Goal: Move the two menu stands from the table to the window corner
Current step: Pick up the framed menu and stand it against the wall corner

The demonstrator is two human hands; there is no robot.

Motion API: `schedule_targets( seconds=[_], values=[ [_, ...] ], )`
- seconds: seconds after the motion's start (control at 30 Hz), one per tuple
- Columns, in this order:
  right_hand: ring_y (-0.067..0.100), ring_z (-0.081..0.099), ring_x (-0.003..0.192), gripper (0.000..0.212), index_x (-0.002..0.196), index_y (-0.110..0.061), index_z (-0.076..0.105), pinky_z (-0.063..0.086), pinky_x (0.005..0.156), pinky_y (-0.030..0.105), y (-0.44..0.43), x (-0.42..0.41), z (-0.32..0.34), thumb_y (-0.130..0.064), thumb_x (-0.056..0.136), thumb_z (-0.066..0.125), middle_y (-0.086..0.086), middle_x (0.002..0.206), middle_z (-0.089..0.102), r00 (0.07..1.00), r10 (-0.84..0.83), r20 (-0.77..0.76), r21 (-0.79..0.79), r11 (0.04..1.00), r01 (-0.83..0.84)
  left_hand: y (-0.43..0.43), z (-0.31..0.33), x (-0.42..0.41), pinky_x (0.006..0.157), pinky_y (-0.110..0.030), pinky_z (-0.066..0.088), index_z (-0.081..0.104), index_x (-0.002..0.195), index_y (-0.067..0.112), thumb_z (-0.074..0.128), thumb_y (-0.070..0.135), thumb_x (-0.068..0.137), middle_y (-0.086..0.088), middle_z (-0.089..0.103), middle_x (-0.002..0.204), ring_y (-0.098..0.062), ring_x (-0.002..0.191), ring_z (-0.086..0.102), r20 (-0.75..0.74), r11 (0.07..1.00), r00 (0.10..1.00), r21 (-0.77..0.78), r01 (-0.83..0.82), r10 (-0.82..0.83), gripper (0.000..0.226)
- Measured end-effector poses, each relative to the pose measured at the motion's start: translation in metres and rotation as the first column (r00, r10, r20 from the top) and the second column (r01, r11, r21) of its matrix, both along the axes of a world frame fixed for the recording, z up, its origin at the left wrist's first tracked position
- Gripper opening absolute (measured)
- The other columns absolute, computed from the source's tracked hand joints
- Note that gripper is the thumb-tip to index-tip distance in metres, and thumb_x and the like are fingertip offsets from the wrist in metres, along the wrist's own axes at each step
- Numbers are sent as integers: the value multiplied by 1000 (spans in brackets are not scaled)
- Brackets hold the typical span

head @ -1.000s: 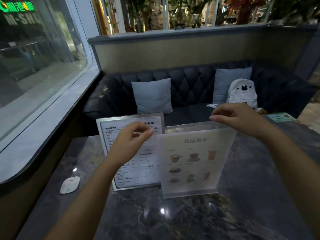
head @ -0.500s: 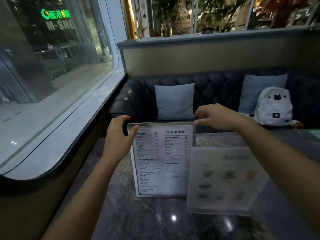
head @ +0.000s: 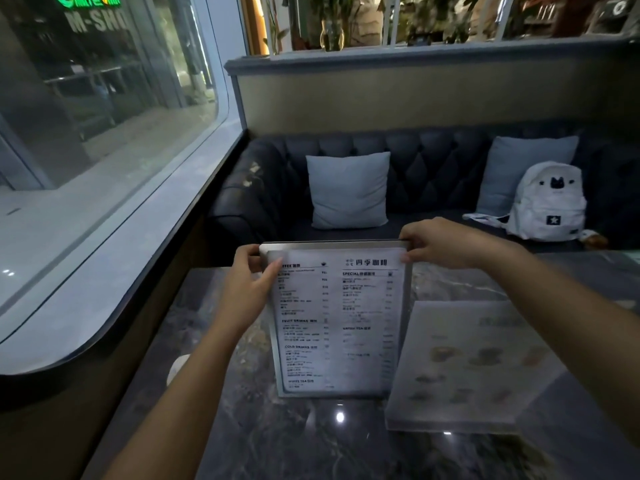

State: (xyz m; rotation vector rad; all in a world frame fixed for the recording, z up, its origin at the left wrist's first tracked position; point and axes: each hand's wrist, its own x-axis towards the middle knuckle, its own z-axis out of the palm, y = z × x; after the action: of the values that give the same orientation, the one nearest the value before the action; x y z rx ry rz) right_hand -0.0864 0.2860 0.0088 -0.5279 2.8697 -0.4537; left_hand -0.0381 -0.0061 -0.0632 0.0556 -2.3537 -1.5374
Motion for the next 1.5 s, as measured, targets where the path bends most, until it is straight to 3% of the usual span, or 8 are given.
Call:
schedule_targets(
  seconds=[0.1,0.23,0.57,0.93,1.13,1.3,1.43,1.5],
  values=[
    [10,55,67,15,71,-24,54,38,56,28,-2,2,0,-25,81,64,-5,71,61,1000,-9,-2,-24,1000,9,0,-7,0,63,-19,53,55,107,17,59,28,87,-1,65,91,-9,81,65,-20,984,997,160,82,-80,23],
    [14,59,69,20,67,-26,51,43,61,31,-4,4,3,-22,81,64,-2,69,64,1000,-18,11,-35,999,18,-7,-18,0,71,-32,56,63,94,17,57,23,88,2,72,85,-9,80,69,11,945,994,312,97,-105,9],
    [12,60,65,8,76,-14,58,40,56,24,-8,1,8,-18,79,65,6,73,70,998,-47,38,-22,999,48,-14,-52,4,71,-34,50,66,81,13,55,27,86,-2,72,81,-18,77,66,142,869,963,476,135,-227,19],
    [1,60,55,14,66,-20,59,43,52,17,-15,-3,12,-18,75,70,-2,63,67,1000,-21,-2,-132,991,21,-6,-53,7,49,-18,51,63,74,9,57,25,84,4,71,61,-8,57,64,31,792,998,610,26,-57,20],
    [10,66,63,7,74,-13,63,51,67,31,-38,-8,41,-15,76,69,3,68,70,995,30,-93,-276,960,-54,-27,-20,12,48,-18,51,64,71,9,58,17,86,7,69,56,-6,52,62,-81,742,991,669,-24,105,18],
    [8,65,64,5,79,-7,64,49,61,16,-69,4,69,-10,77,66,1,70,70,980,52,-192,-547,823,-151,-56,27,25,57,-30,56,69,58,19,61,20,83,-1,71,65,-18,64,66,-85,605,967,793,-79,238,26],
    [15,64,68,11,88,-4,62,51,61,28,-105,20,72,-12,81,63,2,74,69,980,-2,-201,-749,645,-152,-82,56,46,55,-28,57,72,58,18,68,25,80,0,75,67,-17,65,71,-71,537,939,834,-129,336,23],
    [7,63,63,11,86,-6,63,51,56,21,-122,28,68,-16,81,63,-6,68,69,985,-46,-164,-825,554,-111,-93,60,59,57,-30,57,73,61,18,71,27,77,-1,76,71,-19,68,72,-40,494,928,854,-160,370,19]
  ],
)
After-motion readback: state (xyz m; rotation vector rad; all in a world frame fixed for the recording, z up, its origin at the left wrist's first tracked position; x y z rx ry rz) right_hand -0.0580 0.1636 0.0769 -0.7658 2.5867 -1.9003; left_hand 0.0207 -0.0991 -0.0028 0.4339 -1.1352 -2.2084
